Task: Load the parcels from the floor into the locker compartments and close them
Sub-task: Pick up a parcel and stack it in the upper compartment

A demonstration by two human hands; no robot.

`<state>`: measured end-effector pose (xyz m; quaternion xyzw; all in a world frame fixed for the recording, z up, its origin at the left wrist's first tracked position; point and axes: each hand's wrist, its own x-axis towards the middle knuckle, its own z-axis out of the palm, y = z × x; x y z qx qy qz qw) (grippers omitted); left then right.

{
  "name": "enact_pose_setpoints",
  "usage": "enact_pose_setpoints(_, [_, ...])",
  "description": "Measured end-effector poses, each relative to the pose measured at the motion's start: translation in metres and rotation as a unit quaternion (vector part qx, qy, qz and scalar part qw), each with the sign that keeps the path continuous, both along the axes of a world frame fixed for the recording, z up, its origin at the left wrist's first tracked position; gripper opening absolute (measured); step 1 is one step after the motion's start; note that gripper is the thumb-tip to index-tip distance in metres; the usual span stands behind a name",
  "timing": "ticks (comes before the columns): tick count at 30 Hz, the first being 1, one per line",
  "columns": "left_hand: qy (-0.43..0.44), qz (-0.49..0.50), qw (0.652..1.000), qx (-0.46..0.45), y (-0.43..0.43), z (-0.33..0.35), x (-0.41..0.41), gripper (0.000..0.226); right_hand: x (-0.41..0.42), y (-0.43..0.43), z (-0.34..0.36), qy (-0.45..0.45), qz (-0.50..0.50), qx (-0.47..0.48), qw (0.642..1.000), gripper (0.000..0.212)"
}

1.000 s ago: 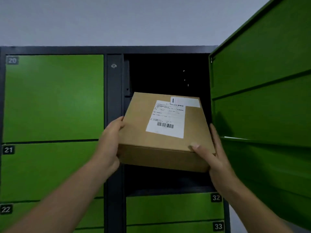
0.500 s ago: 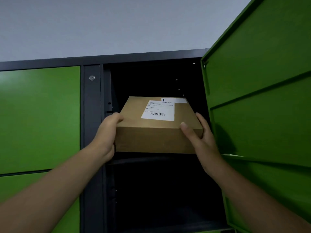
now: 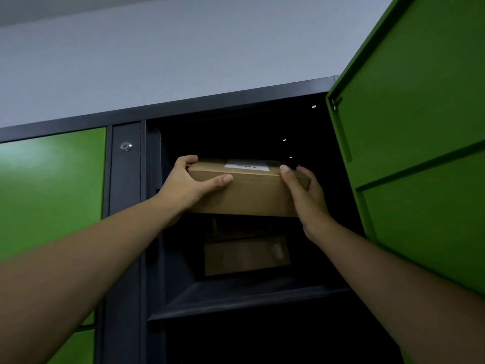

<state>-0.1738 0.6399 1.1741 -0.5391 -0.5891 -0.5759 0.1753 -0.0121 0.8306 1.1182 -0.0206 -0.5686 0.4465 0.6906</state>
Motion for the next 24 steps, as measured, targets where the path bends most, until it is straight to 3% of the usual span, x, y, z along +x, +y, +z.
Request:
enact_pose_setpoints(8, [0.033, 0.115, 0.993, -0.014, 0.060, -0.002, -0.019, 0.086, -0.036, 0.047, 0.016, -0.046, -0.068, 0.031, 0.996, 0.072])
enact_pose_setpoints(11, [0.033, 0.200, 0.979, 0.005, 0.082, -0.006, -0.019, 0.071, -0.050, 0.051, 0.025, -0.049, -0.131, 0.053, 0.989, 0.066])
enact_pose_setpoints(14, [0.093, 0.285, 0.954, 0.020, 0.105, -0.017, -0.020, 0.057, -0.065, 0.058, 0.028, -0.063, -0.230, 0.076, 0.968, 0.065])
enact_pose_setpoints(19, [0.167, 0.354, 0.920, 0.011, 0.140, -0.036, -0.019, 0.065, -0.078, 0.063, 0.017, -0.112, -0.392, 0.132, 0.903, 0.069])
enact_pose_setpoints(24, [0.241, 0.369, 0.898, 0.008, 0.163, -0.051, -0.013, 0.070, -0.089, 0.069, 0.014, -0.151, -0.399, 0.134, 0.895, 0.079])
